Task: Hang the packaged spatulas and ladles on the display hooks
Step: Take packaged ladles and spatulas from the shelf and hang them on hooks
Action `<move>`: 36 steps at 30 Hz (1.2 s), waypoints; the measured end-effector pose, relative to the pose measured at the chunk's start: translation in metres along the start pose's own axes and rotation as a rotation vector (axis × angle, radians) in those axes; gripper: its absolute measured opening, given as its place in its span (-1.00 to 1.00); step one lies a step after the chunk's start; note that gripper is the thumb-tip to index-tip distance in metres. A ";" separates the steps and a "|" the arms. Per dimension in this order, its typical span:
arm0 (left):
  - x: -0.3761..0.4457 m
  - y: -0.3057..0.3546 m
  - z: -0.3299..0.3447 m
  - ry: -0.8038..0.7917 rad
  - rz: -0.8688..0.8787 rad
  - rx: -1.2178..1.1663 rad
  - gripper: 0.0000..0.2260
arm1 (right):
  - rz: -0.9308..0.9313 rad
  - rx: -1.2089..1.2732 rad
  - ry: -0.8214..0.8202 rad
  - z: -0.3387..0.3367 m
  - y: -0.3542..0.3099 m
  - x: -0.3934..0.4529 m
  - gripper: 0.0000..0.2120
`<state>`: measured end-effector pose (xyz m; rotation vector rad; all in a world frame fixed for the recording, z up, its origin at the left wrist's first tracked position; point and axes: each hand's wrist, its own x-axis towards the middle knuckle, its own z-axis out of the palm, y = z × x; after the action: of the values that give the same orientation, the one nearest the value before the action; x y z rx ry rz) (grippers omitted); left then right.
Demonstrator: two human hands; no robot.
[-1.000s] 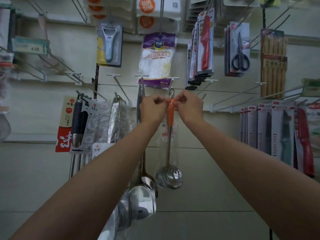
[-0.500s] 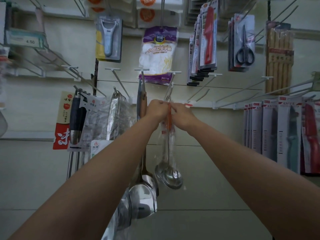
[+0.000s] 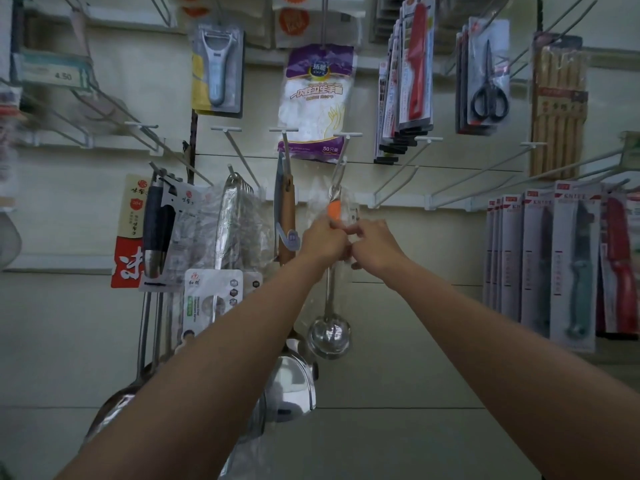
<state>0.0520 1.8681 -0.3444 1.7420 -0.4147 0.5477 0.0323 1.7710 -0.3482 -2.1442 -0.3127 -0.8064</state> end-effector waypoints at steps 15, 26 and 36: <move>-0.064 -0.071 0.043 -0.254 -0.228 -0.092 -0.84 | 0.184 0.018 -0.097 0.024 0.077 -0.065 -0.68; -0.114 -0.145 0.074 -0.288 -0.379 -0.044 -0.77 | 0.340 0.101 -0.151 0.064 0.145 -0.122 -0.77; -0.145 -0.215 0.092 -0.312 -0.529 -0.076 -0.84 | 0.447 0.050 -0.261 0.102 0.193 -0.155 -0.79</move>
<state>0.0630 1.8272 -0.6168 1.7751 -0.1714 -0.1189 0.0493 1.7315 -0.6127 -2.1583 0.0201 -0.2622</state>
